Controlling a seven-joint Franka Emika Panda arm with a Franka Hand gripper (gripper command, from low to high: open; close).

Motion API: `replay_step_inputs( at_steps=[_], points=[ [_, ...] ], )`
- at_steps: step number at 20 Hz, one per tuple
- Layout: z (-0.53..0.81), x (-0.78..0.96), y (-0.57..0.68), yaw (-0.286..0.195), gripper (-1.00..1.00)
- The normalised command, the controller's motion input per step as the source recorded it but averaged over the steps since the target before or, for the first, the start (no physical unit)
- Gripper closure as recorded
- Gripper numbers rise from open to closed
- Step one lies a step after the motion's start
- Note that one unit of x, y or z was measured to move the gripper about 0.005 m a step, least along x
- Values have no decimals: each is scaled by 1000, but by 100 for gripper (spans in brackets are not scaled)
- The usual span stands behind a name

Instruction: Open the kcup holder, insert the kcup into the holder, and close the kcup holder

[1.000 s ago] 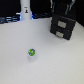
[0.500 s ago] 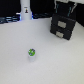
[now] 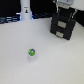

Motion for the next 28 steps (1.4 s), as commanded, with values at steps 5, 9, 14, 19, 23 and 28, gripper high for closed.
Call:
replay_step_inputs(
  at_steps=[5,9,14,19,23,28],
  points=[
    [-437,-287,92,-20,-100],
    [-408,-290,37,-2,-100],
    [-324,-304,47,-9,100],
    [-88,-290,43,-21,100],
    [-43,-280,46,-28,100],
    [-21,-214,44,-28,100]
  ],
)
